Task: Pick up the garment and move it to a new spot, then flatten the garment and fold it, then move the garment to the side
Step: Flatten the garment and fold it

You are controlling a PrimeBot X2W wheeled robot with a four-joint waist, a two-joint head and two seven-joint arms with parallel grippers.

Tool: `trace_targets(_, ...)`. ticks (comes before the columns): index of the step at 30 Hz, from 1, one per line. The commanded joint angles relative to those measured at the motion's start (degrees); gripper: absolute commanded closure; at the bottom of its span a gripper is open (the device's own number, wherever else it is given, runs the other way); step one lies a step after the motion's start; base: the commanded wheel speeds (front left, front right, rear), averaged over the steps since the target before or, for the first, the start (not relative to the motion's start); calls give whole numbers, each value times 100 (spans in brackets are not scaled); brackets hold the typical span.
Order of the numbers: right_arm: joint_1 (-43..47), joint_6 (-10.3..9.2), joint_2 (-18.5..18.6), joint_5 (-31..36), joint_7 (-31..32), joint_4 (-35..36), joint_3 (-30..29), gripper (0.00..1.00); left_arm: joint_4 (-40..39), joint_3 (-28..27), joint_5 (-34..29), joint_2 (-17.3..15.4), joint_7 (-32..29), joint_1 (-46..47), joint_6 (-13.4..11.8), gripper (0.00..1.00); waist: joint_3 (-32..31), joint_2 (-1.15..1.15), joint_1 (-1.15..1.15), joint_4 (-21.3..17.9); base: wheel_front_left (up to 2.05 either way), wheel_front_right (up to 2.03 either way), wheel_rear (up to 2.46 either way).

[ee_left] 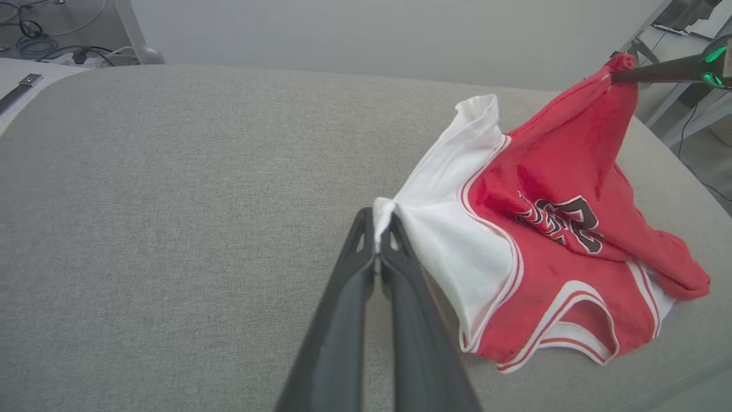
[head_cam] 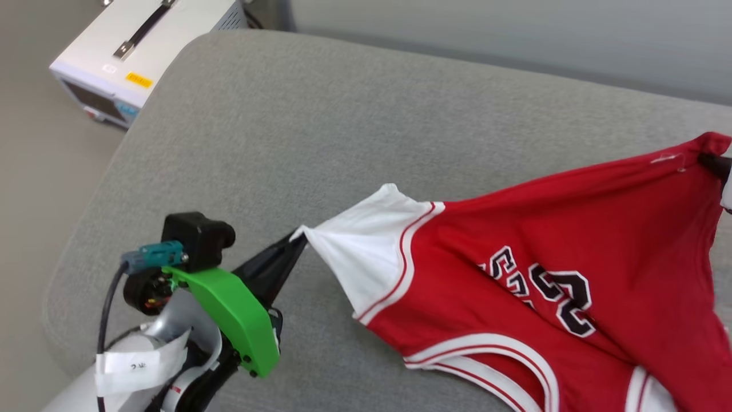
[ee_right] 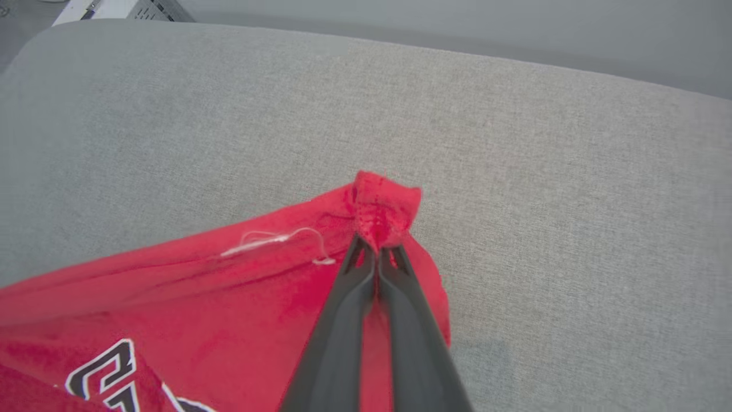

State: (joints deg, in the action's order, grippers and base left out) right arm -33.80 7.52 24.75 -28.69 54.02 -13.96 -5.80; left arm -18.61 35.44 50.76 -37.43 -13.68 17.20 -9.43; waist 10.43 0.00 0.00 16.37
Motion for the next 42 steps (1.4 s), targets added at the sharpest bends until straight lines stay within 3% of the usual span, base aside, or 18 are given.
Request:
trace_targets(1, 109, -3, 20, -96, -75, 139, -30, 100, -90, -100, -136, -75, -11, 204, -69, 100, -416, 0, 0, -432, 0, 0, 0)
trace_targets(19, 94, -3, -16, -428, -169, 2077, -469, 100, -639, -1235, -449, -134, 328, 1359, -800, 100, -753, 0, 0, -1318, 0, 0, 0)
trace_targets(27, -167, -3, -167, -426, -276, 2719, -597, 100, -719, -1667, -658, -237, 459, 1982, -983, 100, -613, 0, 0, -1578, 0, 0, 0)
trace_targets(35, -749, -3, -182, -368, -585, 2850, -705, 100, -625, -1940, -857, -573, 314, 2925, -840, 100, -31, 0, 0, -1741, 0, 0, 0)
trace_targets(42, -1600, -3, -96, -287, -952, 2501, -743, 100, 38, -1883, -1029, -820, 90, 4133, -350, 100, 770, 0, 0, -1767, 0, 0, 0)
